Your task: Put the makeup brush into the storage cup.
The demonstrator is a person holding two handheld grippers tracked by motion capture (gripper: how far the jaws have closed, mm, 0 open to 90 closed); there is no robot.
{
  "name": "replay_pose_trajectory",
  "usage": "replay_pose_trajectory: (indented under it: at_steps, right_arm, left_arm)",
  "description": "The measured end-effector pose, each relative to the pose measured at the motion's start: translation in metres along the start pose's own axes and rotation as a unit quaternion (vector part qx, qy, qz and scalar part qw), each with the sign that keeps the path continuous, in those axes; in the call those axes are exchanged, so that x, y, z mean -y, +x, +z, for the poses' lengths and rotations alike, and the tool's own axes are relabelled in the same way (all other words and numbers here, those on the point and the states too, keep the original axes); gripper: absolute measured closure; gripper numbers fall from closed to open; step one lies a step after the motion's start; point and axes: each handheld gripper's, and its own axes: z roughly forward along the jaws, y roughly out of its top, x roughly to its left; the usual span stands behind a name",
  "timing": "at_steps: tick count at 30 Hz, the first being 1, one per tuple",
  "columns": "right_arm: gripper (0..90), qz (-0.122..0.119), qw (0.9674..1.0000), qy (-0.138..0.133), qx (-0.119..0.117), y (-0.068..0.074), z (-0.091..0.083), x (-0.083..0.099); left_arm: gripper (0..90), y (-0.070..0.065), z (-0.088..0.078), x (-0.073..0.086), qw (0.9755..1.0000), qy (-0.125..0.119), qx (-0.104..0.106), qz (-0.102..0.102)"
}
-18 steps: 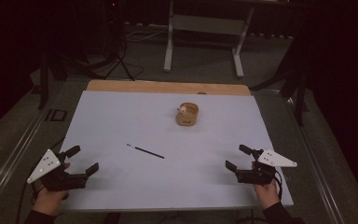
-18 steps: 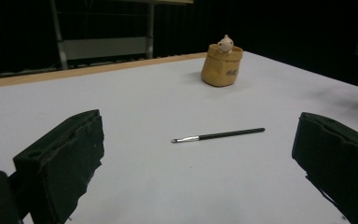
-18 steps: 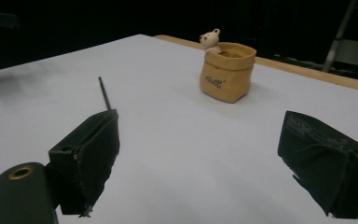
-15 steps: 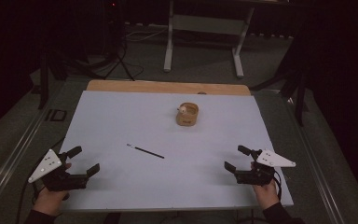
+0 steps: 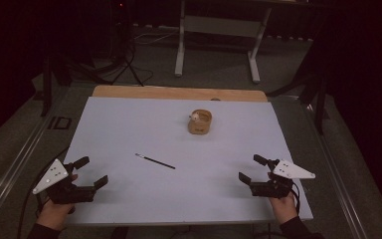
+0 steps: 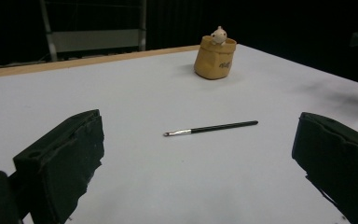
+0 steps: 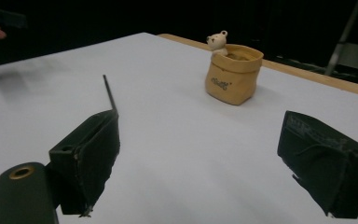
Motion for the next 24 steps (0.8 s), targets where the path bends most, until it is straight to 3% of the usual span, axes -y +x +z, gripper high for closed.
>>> replay_pose_trajectory:
  at_steps: [6, 9, 18, 21, 24]
  right_arm:
    - [12.8, 0.004, 0.9999, -0.008, 0.005, 0.000, -0.002, -0.002]
    - [12.9, -0.007, 0.9999, 0.000, 0.008, 0.002, -0.002, -0.002]
    - [12.8, -0.007, 1.0000, -0.004, 0.001, 0.001, -0.002, -0.003]
    - [12.8, -0.008, 1.0000, -0.002, 0.000, 0.001, -0.002, -0.004]
    - [12.9, -0.015, 0.9999, -0.001, 0.005, 0.001, -0.003, -0.004]
  left_arm:
    - [2.1, 0.000, 0.000, 0.000, 1.0000, -0.001, 0.000, -0.008]
    - [2.1, -0.001, 0.001, -0.001, 1.0000, -0.004, -0.003, -0.007]
    - [2.1, -0.003, 0.006, -0.006, 0.9999, 0.002, 0.010, -0.006]
    - [2.1, -0.002, 0.008, -0.010, 0.9999, 0.009, 0.007, 0.003]
    - [2.0, -0.002, 0.008, -0.016, 0.9998, 0.003, 0.018, -0.004]
